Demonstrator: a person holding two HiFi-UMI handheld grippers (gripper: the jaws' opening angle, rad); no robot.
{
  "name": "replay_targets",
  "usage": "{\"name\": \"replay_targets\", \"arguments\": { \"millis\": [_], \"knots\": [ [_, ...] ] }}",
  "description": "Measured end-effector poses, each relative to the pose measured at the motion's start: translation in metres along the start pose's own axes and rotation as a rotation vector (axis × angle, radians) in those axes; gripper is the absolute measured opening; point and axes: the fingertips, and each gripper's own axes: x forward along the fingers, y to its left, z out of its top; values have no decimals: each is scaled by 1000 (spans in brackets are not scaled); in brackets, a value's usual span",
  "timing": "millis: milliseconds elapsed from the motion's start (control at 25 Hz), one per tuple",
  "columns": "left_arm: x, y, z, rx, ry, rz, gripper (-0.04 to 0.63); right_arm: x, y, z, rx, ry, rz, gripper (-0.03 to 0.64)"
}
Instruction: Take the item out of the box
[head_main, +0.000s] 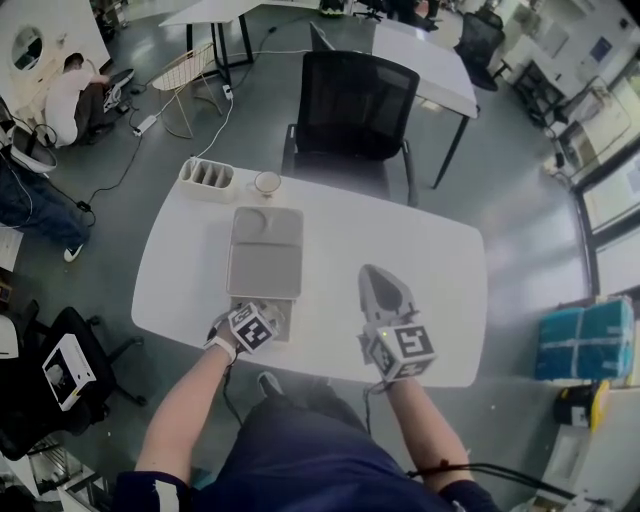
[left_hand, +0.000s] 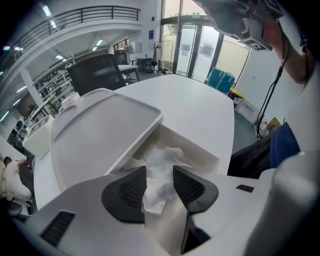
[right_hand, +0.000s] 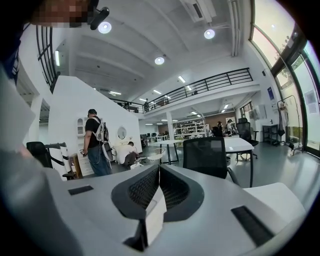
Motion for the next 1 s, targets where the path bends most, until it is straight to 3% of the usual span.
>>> {"name": "replay_targets", "arguments": {
  "millis": [280, 520, 800, 1000],
  "knots": [
    [4, -5, -1, 53, 65, -48, 95, -2, -10, -5, 10, 15, -28, 17],
    [-4, -23, -7, 228, 103, -66, 57, 4, 1, -17, 11, 47, 6, 17],
    [-24, -32, -3, 256, 40, -45, 55, 12, 23, -19, 11, 56, 79, 17],
    [-41, -33, 0, 328, -7, 24, 55, 19, 40, -22, 14, 63, 125, 17]
  ]
}}
